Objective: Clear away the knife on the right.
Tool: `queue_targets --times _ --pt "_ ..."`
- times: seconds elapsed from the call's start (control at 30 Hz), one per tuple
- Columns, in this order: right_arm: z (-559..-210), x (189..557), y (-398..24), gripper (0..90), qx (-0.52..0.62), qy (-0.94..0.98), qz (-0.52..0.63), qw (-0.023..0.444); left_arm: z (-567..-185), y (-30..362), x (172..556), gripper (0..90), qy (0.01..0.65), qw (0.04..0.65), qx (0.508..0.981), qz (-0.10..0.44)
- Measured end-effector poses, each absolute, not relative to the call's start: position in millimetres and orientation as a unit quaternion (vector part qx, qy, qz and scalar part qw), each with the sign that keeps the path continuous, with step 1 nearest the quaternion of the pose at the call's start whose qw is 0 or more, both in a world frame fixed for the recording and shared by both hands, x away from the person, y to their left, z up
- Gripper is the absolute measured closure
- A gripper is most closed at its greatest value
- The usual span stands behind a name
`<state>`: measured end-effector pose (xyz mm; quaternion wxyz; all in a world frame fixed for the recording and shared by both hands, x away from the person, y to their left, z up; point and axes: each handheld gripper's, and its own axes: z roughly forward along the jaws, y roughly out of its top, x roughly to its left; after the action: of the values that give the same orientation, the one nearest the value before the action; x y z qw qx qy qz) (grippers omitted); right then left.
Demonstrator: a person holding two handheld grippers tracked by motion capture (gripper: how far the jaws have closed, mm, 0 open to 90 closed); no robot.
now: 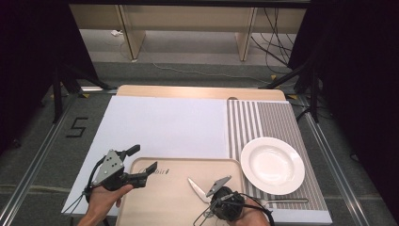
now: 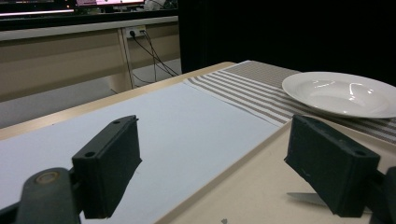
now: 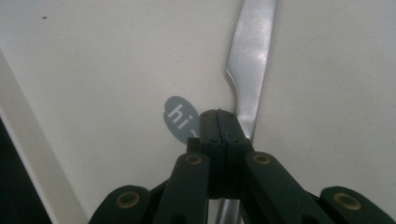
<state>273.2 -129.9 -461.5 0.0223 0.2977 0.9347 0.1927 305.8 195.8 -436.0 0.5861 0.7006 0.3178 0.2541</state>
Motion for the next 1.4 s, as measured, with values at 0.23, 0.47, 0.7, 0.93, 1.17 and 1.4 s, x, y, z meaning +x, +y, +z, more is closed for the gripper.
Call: queue_targets --times 0.23,0.47,0.7,0.93,1.17,1.4 --pt "-460.2 278.3 -139.0 90.0 0.311 0.932 0.183 0.038 -435.9 196.0 305.6 16.7 0.317 0.585 0.701 0.255" --pt "-459.1 281.0 -149.2 90.0 0.319 0.931 0.175 0.034 -435.6 196.5 305.5 16.7 0.319 0.587 0.699 0.254" --pt "-456.1 283.3 -163.2 90.0 0.331 0.929 0.163 0.028 -435.6 197.2 306.0 16.8 0.321 0.585 0.699 0.256" --pt "-454.6 282.2 -174.9 90.0 0.336 0.929 0.156 0.027 -435.8 196.8 305.7 16.8 0.321 0.584 0.700 0.255" --pt "-452.3 281.6 -184.9 90.0 0.346 0.924 0.161 0.024 -436.0 196.7 306.1 16.8 0.323 0.584 0.700 0.255" --pt "-452.9 281.0 -189.1 90.0 0.347 0.924 0.160 0.026 -436.8 196.0 306.6 16.7 0.321 0.587 0.699 0.254"
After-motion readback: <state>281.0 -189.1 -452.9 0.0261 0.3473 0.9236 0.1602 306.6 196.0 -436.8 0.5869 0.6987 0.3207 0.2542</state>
